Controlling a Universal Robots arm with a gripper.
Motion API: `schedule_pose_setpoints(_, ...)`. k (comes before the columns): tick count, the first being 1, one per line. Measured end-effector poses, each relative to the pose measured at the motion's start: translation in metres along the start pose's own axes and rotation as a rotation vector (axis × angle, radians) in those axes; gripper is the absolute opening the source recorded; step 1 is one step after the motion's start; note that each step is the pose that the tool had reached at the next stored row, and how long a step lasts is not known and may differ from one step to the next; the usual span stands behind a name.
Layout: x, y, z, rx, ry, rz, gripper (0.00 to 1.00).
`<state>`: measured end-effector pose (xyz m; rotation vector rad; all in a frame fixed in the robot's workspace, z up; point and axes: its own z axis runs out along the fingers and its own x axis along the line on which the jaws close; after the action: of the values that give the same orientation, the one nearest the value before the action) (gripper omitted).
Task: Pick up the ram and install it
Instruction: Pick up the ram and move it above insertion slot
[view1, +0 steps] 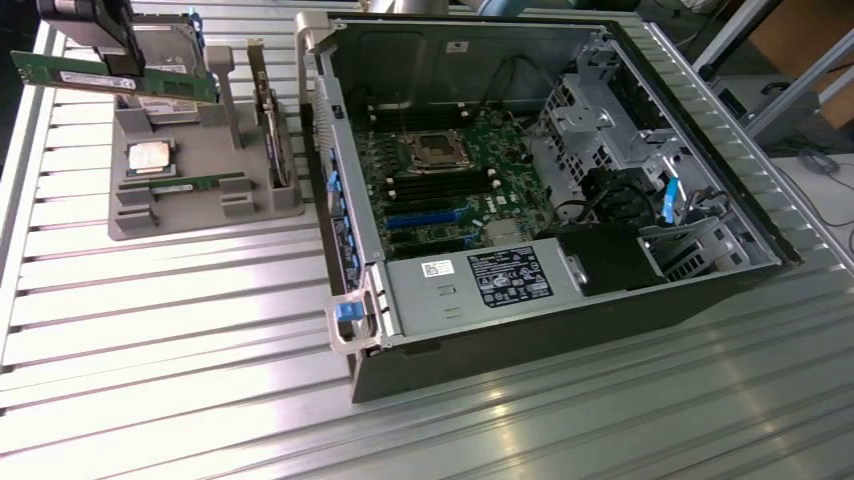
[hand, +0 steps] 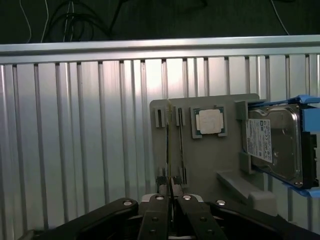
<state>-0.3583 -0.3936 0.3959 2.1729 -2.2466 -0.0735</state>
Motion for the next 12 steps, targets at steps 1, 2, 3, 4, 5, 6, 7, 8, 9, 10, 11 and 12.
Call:
schedule_pose_setpoints(1,0.0000,0.0000,-0.0005,-0.0001,0.0006,-0.016,0.13)
schedule_pose_setpoints(2,0.0000,0.0000,-0.0006,-0.0005,0.0012,-0.029,0.13)
schedule_pose_setpoints(3,0.0000,0.0000,-0.0008,-0.0008,0.0015,-0.038,0.13)
schedule_pose_setpoints(4,0.0000,0.0000,-0.0010,-0.0010,0.0020,-0.046,0.13)
schedule_pose_setpoints(5,-0.0001,-0.0001,-0.0014,-0.0012,0.0022,-0.050,0.13)
schedule_pose_setpoints(6,-0.0001,-0.0003,-0.0017,-0.0012,0.0023,-0.052,0.13)
schedule_pose_setpoints(7,-0.0001,-0.0005,-0.0019,-0.0012,0.0023,-0.054,0.13)
schedule_pose_setpoints(8,-0.0001,-0.0013,-0.0024,-0.0014,0.0025,-0.059,0.13)
schedule_pose_setpoints(9,-0.0001,-0.0022,-0.0028,-0.0014,0.0025,-0.064,0.13)
schedule_pose_setpoints(10,-0.0002,-0.0037,-0.0033,-0.0015,0.0023,-0.069,0.13)
schedule_pose_setpoints(11,-0.0003,-0.0059,-0.0036,-0.0021,0.0023,-0.072,0.13)
schedule_pose_setpoints(12,-0.0004,-0.0089,-0.0039,-0.0031,0.0021,-0.075,0.13)
